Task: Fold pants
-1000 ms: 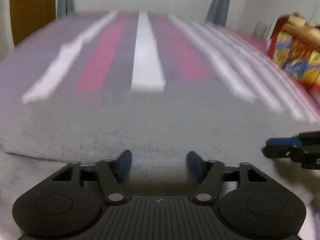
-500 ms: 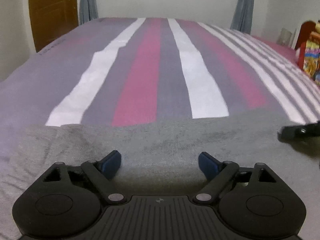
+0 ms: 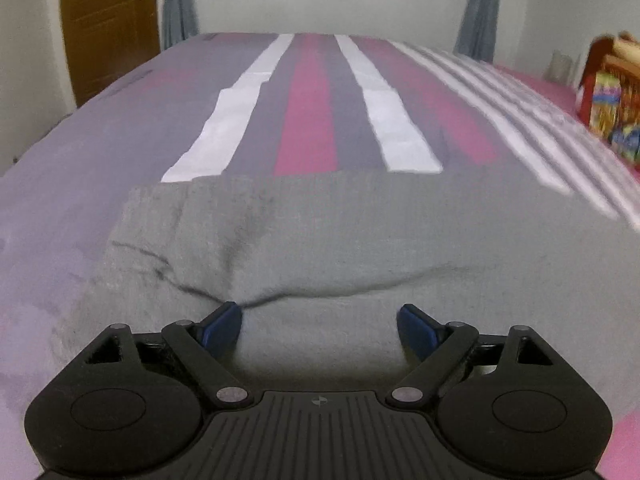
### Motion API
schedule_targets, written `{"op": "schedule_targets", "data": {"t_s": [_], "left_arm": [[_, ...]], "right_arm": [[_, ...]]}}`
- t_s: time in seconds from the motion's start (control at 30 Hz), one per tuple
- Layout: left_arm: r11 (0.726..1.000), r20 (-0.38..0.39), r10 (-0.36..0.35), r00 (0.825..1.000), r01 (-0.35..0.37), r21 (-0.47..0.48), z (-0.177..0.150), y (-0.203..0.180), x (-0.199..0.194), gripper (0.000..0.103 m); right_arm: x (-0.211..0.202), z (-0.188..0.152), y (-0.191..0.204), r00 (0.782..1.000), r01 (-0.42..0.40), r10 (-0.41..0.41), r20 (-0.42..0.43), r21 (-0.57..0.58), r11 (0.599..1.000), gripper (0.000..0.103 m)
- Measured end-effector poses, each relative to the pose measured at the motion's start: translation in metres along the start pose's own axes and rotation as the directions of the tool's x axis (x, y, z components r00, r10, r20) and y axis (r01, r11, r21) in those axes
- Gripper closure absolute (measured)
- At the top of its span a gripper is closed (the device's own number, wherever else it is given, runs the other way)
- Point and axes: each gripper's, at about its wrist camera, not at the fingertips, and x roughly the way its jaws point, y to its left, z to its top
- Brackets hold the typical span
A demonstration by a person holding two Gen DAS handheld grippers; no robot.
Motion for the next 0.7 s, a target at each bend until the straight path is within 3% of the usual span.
{"op": "schedule_targets", "data": {"t_s": [0.07,0.17,0.27,0.43,0.5,0.63,0.7], "left_arm": [[0.999,0.034,-0.030,0.999,0.031,-0.041,-0.005,-0.003,-0.014,0.017],[0.997,0.059,-0.019,0.998,0.023,-0.071,-0.020,-0.003,-0.027,0.017],[0.993,0.039,-0.006,0.999,0.010,-0.121,-0.033,0.004,-0.029,0.017],[0.998,-0.011,0.045,0.999,-0.045,-0.036,-0.038,-0.004,-0.023,0.017],[0.998,-0.021,0.044,0.999,-0.045,-0.050,-0.035,-0.003,-0.021,0.014],[0.996,-0.019,0.048,0.999,-0.049,-0.073,-0.034,0.000,-0.021,0.014],[0.996,-0.012,0.058,0.998,-0.058,-0.071,-0.034,-0.001,-0.024,0.014]], "right_arm": [[-0.040,-0.005,-0.016,0.994,-0.075,0.072,0.085,0.025,0.997,0.063],[-0.072,-0.022,-0.030,0.988,-0.115,0.109,0.108,0.051,0.992,0.065],[-0.072,-0.039,-0.033,0.985,-0.152,0.139,0.099,0.141,0.978,0.067],[-0.056,-0.055,-0.038,0.989,-0.149,0.139,0.059,0.233,0.961,0.070],[-0.050,-0.059,-0.038,0.992,-0.129,0.122,0.045,0.262,0.956,0.075],[-0.059,-0.065,-0.034,0.974,-0.217,0.191,0.124,0.255,0.942,0.076],[-0.052,-0.071,-0.037,0.981,-0.188,0.171,0.086,0.269,0.945,0.076]]}}
